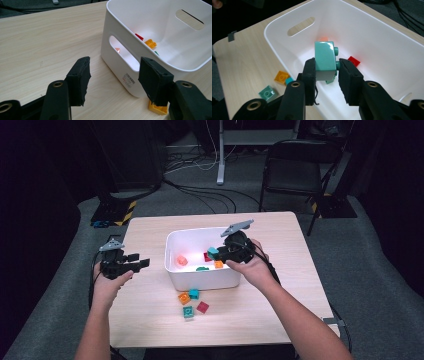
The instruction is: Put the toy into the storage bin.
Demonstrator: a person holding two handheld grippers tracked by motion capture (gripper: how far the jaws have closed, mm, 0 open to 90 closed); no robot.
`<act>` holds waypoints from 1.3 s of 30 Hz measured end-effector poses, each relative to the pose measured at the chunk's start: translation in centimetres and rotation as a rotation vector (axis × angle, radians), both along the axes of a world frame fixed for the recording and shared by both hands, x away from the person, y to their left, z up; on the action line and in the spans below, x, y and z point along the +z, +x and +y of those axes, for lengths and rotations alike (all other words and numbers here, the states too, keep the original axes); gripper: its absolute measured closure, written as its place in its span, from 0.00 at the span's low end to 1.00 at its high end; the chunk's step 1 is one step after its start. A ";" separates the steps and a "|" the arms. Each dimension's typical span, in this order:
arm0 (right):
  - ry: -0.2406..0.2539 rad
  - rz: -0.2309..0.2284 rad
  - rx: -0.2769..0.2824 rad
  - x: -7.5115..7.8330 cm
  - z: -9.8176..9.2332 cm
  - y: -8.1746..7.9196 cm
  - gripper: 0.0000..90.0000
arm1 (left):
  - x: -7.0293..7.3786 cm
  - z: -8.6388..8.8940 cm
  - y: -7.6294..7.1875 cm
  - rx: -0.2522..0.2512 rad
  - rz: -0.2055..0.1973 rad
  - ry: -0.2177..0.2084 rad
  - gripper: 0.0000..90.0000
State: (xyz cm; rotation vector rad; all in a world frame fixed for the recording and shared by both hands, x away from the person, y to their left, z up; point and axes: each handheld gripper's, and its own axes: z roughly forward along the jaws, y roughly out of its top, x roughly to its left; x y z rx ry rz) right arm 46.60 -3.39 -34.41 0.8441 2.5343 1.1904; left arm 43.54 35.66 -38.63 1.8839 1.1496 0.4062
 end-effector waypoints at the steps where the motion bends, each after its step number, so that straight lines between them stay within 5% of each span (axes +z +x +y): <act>1: 0.001 0.000 -0.003 -0.1 0.1 0.4 0.75 | 0.0 0.0 0.0 -0.001 0.000 0.000 0.47; 22: -0.027 0.035 -0.057 -2.9 4.6 6.4 0.75 | -0.1 0.2 0.1 0.003 0.000 -0.006 0.47; 39: -0.042 0.038 -0.065 -2.5 4.7 6.1 0.61 | -0.1 0.3 0.2 0.007 -0.010 -0.012 0.47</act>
